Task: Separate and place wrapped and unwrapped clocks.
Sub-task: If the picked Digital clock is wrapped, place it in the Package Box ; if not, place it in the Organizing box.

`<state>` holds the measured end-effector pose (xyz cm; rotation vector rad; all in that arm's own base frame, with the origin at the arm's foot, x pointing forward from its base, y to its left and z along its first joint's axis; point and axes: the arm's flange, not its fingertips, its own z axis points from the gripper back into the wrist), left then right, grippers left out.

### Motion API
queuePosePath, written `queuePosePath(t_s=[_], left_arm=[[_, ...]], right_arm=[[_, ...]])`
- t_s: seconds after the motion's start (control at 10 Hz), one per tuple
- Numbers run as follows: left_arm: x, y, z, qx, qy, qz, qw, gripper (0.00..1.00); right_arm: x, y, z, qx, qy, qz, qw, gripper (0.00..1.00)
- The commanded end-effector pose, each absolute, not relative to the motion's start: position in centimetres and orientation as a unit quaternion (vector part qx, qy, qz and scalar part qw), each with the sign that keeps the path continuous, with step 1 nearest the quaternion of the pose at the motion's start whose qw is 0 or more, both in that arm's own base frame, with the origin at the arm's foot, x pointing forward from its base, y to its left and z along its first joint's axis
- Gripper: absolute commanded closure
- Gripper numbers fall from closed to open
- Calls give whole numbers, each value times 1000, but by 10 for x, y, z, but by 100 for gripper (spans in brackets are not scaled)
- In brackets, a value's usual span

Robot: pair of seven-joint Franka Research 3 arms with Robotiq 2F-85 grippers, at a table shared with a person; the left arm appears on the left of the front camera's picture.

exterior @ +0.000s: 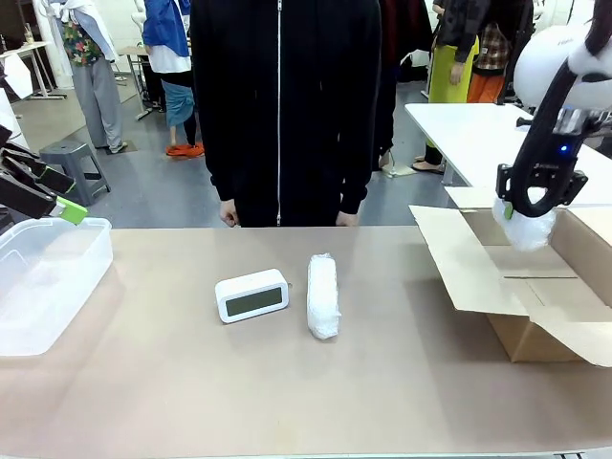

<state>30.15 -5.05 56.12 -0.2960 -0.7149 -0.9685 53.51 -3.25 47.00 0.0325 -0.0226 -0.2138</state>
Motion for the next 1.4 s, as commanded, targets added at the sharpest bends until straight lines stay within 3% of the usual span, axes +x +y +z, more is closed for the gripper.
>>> queuePosePath(t_s=[0.0,0.6,0.7,1.3], left_arm=[[302,-49,560,-144,-336,-458,810,0],[302,-49,560,-144,-336,-458,810,0],[302,-49,560,-144,-336,-458,810,0],[302,-49,560,-144,-336,-458,810,0]], right_arm=[[542,-41,456,2,0,-115,993,48],[553,-46,395,-15,-7,-115,993,48],[552,-48,393,-17,-5,-115,993,2],[552,-48,403,-34,28,-118,992,0]])
